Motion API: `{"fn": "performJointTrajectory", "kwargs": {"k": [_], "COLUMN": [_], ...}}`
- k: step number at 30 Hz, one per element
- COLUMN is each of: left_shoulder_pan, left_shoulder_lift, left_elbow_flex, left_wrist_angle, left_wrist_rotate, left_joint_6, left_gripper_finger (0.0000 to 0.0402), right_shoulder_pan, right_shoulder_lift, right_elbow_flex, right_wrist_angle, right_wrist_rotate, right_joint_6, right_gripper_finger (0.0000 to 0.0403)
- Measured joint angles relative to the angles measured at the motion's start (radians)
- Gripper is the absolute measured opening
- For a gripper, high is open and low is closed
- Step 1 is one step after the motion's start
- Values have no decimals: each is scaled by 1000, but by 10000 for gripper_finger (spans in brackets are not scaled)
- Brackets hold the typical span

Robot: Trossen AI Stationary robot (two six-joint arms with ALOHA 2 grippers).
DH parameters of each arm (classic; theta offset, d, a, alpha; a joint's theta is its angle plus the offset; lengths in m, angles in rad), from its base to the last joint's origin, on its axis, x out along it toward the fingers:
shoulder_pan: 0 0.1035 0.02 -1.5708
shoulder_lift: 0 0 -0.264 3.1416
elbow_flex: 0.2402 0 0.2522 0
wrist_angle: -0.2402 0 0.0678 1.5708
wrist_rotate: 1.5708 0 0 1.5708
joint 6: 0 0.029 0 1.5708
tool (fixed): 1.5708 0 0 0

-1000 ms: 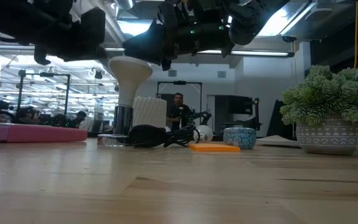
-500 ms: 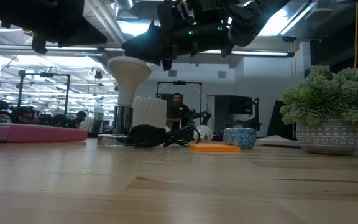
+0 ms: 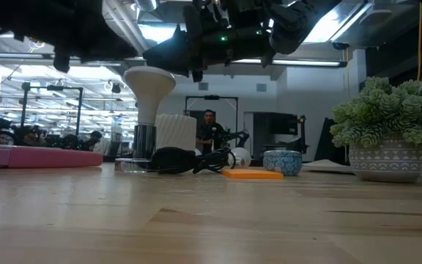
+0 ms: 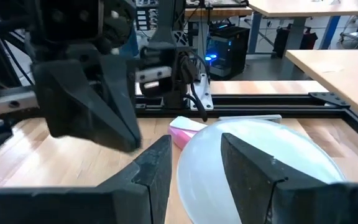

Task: Screw lightbulb
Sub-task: Insert the lightbulb into the silver lamp

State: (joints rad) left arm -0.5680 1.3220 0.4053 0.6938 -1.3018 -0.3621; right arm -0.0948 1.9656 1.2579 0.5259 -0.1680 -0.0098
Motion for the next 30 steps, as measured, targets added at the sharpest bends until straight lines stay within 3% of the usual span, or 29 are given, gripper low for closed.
{"fn": "performJointTrajectory", "kwargs": {"k": [5,16,30], "left_shoulder_pan": [35,59,25], "left_shoulder_lift": [0,0,0], "left_elbow_flex": [0,0,0], "left_wrist_angle": [-101,-110,-120], "left_wrist_rotate": [24,7,-195], "left_joint_6": [-129,-129,-129], "left_gripper_finger": [0,0,0], "right_shoulder_pan": [4,3,4], "right_shoulder_lift": [0,-1,-5], "right_elbow_flex": [0,1,4], "right_wrist_angle": [0,-12,-51], "right_wrist_rotate": [10,11,-7], "right_joint_6": [-2,-3,-5], "right_gripper_finger": [143,143,143]}}
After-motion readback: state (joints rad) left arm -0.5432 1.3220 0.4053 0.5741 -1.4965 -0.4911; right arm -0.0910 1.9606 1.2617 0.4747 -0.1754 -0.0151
